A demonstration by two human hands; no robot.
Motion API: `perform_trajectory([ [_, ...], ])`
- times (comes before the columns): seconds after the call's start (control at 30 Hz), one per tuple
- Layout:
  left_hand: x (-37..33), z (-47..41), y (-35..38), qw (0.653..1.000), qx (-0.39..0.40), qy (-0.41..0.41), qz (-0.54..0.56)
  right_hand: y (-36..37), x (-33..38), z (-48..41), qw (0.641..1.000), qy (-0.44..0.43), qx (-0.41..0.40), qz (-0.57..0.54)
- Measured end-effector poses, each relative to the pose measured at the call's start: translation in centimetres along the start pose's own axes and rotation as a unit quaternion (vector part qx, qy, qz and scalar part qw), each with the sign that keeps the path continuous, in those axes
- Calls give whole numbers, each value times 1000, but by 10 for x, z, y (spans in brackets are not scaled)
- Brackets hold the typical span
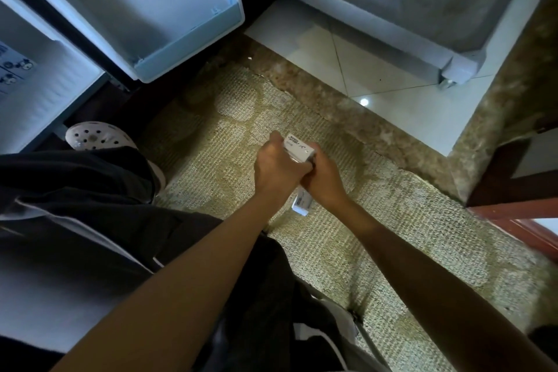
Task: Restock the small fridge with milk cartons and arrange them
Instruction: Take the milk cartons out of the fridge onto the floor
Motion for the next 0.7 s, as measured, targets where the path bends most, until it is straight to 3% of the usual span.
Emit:
perform_trajectory([
  [0.07, -12, 3, 6, 999, 32, 20, 0, -17, 2, -1, 999, -4, -31, -9],
  [0.17, -21, 7, 20, 993, 88, 58, -44, -44, -12, 3, 994, 3, -81, 75],
  [0.3, -12, 8, 33, 992, 96, 38, -74, -67, -52, 21, 975, 62, -131, 166],
  [0.5, 22, 6, 44, 990, 105, -15, -97, -60, -118, 54, 962, 150, -118, 195],
  [0.7, 36, 3, 46, 984, 111, -42, -133, -52, -140, 65, 954, 192, -75, 219],
])
Point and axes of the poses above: each hand's wrist, its own z-axis away from the middle knuckle, its own y-axis out of the palm, x = y × z, the point moved 6 cm from there along -z, towards the middle knuckle, and after that the axes turned 7 degrees about -y, right-handed, at the moved point
